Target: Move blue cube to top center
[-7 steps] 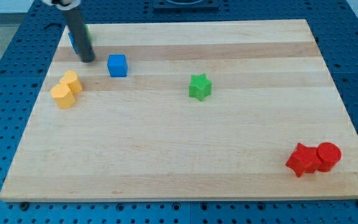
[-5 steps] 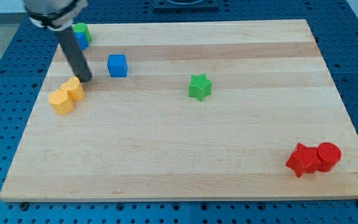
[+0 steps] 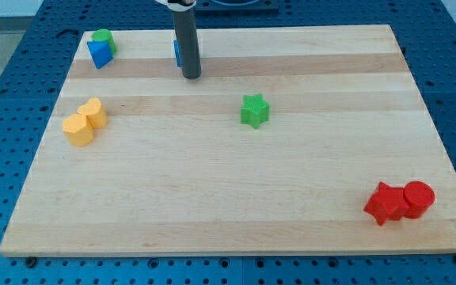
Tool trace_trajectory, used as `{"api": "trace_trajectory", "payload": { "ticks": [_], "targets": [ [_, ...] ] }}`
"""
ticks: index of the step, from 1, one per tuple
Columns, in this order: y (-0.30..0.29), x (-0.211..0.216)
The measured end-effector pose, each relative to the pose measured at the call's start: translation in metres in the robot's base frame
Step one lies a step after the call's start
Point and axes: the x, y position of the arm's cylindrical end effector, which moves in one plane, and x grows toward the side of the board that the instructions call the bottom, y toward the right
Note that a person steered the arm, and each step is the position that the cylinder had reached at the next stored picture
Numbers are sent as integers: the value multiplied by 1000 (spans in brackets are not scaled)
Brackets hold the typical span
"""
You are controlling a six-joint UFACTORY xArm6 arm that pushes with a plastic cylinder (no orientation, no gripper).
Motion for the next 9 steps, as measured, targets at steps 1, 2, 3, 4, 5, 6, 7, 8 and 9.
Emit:
{"api": "trace_trajectory", "payload": {
  "ticks": [1,2,3,4,5,6,7,8,9],
  "targets": [
    [-19,-10],
    [-30,-39],
    [-20,-62],
    [-15,-69],
    [-29,-68],
    [-65,-69],
    [-66,-88],
    [-46,-102],
    [-19,-106]
  ]
}}
